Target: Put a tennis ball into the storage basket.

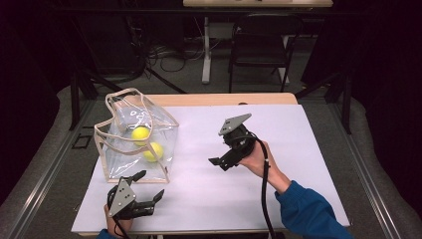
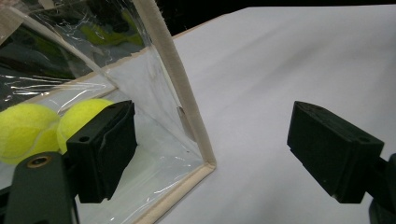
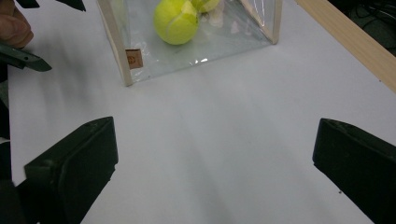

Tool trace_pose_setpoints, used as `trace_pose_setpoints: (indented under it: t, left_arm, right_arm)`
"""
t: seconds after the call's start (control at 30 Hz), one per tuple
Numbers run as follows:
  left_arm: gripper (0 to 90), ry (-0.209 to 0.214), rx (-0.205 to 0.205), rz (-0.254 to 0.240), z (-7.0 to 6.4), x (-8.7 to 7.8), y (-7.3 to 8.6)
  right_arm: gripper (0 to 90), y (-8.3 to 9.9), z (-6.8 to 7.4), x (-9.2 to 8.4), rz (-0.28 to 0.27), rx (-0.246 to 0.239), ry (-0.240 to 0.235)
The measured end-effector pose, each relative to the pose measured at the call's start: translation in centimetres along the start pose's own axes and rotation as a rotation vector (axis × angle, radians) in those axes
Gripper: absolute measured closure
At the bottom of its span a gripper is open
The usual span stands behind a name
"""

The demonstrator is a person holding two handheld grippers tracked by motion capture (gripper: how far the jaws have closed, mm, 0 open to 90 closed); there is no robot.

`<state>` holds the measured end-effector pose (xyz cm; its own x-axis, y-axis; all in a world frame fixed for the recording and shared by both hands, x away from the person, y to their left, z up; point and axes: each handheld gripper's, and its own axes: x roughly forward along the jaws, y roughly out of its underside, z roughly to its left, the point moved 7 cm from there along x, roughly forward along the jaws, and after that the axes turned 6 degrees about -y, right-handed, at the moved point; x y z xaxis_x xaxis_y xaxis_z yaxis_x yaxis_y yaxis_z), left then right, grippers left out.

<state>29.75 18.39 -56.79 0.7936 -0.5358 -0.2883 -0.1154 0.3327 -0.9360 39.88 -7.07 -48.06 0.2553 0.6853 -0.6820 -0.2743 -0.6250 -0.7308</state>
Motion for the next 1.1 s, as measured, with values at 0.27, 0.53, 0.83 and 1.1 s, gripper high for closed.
trace_pose_setpoints:
  t: [0.27,0.53,0.83,1.1]
  left_arm:
    - [15.8,-0.001,0.0,0.001,0.0,0.0,0.0]
    - [15.8,0.0,0.001,0.002,0.0,0.0,0.0]
    - [15.8,0.0,0.001,0.002,0.0,0.0,0.0]
    - [15.8,0.0,-0.002,0.003,0.0,0.0,0.0]
  right_arm:
    - [0.0,1.9,0.0,-0.7,-0.004,0.016,0.012]
    - [0.0,3.9,0.0,-1.0,-0.001,0.042,0.015]
    - [0.0,6.0,-0.1,-1.4,-0.01,0.069,0.027]
    - [0.0,8.2,-0.2,-1.7,-0.014,0.094,0.039]
